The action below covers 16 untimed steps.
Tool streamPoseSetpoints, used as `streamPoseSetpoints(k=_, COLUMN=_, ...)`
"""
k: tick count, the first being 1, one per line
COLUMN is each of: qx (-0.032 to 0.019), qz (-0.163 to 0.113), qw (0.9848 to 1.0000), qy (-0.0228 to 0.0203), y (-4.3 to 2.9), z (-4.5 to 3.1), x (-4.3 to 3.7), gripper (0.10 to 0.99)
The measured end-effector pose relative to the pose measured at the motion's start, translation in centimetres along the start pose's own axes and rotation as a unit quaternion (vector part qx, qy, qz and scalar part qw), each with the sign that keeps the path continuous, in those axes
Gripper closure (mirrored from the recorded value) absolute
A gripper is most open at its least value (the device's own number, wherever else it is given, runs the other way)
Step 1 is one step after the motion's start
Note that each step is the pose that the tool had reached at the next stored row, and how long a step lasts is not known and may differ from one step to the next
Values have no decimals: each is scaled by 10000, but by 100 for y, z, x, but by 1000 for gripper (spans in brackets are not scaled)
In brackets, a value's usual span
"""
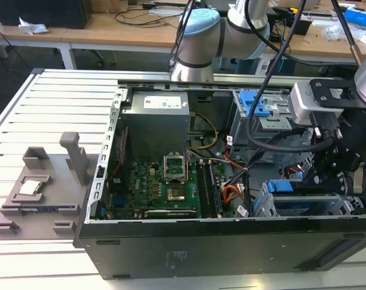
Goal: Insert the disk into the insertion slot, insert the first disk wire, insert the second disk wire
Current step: 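Insert the second disk wire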
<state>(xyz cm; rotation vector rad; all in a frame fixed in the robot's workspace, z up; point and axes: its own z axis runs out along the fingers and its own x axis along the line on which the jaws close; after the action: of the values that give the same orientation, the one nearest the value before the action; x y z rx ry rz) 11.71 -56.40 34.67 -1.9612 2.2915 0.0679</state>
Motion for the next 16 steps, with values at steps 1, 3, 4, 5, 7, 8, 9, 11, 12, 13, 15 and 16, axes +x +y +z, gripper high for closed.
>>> streamPoseSetpoints(k=1, qx=13, qz=101, qw=9999, qy=7, y=0, z=0, x=0, gripper=953)
streamPoseSetpoints(k=3, qx=45, qz=358, qw=9993, qy=23, y=0, z=-1, x=0, gripper=953)
streamPoseSetpoints(k=4, qx=53, qz=422, qw=9991, qy=27, y=0, z=-1, x=0, gripper=953)
streamPoseSetpoints(k=5, qx=65, qz=511, qw=9987, qy=31, y=0, z=-1, x=0, gripper=953)
streamPoseSetpoints(k=7, qx=90, qz=717, qw=9974, qy=40, y=0, z=1, x=0, gripper=953)
streamPoseSetpoints(k=8, qx=101, qz=802, qw=9967, qy=45, y=0, z=1, x=0, gripper=953)
streamPoseSetpoints(k=9, qx=111, qz=885, qw=9960, qy=48, y=0, z=2, x=0, gripper=953)
streamPoseSetpoints(k=11, qx=134, qz=1074, qw=9941, qy=58, y=0, z=3, x=0, gripper=953)
streamPoseSetpoints(k=12, qx=141, qz=1123, qw=9936, qy=60, y=1, z=3, x=1, gripper=953)
streamPoseSetpoints(k=13, qx=142, qz=1133, qw=9934, qy=60, y=10, z=3, x=2, gripper=953)
streamPoseSetpoints(k=15, qx=139, qz=1143, qw=9933, qy=48, y=49, z=0, x=8, gripper=953)
streamPoseSetpoints(k=16, qx=139, qz=1153, qw=9932, qy=42, y=57, z=2, x=9, gripper=953)
